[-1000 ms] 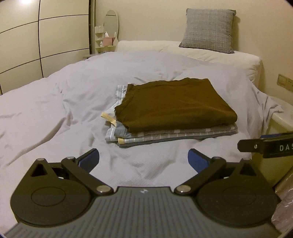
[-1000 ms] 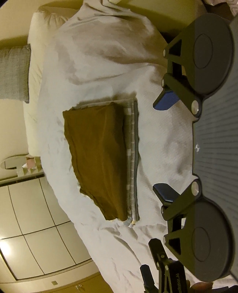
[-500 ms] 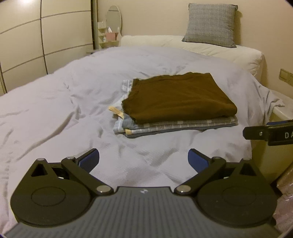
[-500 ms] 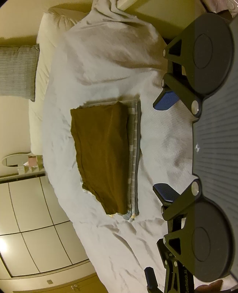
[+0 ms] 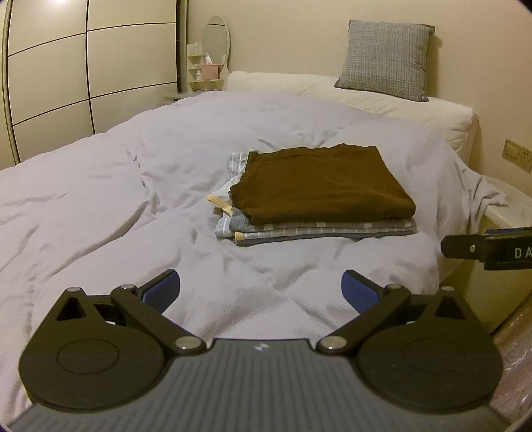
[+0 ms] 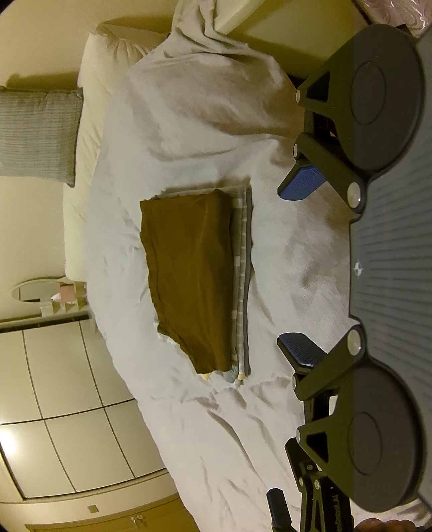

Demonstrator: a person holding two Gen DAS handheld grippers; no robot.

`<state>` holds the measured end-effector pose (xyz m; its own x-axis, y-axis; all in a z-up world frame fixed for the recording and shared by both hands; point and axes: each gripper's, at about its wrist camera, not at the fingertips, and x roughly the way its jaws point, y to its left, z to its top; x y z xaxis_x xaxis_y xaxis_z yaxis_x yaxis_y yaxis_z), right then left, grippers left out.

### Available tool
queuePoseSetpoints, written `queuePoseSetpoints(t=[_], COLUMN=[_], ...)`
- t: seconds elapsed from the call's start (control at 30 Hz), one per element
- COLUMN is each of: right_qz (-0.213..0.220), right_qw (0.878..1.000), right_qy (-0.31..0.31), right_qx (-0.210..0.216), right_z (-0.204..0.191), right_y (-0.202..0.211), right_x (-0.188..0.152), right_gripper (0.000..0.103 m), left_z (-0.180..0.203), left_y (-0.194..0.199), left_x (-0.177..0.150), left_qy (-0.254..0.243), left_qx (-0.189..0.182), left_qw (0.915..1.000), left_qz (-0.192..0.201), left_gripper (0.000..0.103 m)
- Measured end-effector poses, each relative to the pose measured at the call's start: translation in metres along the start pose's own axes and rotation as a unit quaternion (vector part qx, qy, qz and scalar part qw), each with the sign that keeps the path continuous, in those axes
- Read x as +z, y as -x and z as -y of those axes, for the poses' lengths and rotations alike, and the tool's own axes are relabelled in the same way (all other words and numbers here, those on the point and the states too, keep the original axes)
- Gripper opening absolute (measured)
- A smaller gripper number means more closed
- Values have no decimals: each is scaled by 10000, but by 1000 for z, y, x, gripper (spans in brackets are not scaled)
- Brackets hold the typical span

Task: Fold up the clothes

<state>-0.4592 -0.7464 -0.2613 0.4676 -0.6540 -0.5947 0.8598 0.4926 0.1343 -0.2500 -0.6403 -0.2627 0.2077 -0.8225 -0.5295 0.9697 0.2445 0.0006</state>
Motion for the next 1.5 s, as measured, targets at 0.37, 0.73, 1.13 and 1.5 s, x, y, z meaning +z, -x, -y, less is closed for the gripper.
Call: queuePoseSetpoints(t=[0.37,0.73,1.13,1.5], right_qz=[188,409,371,197], right_qw=[9998,9986,9989,9996], right_qy=[71,321,225,83], right_qx=[21,-76,-155,-199], right_z=[-17,-33,-29,-22], right_y=[40,77,103,95], right_x=[-5,-8,-8,-13], right_gripper=[89,89,89,89], left_z=[0,2,10,14], left_y=[46,77,90,81], left_x=[2,2,3,4], left_qy=[-56,-14,22,-15], left_qx=[-102,-113,-124,-98], left_qw=[9995,9987,9984,9991], left_qz=[282,500,545,413], left_gripper=[102,102,102,102])
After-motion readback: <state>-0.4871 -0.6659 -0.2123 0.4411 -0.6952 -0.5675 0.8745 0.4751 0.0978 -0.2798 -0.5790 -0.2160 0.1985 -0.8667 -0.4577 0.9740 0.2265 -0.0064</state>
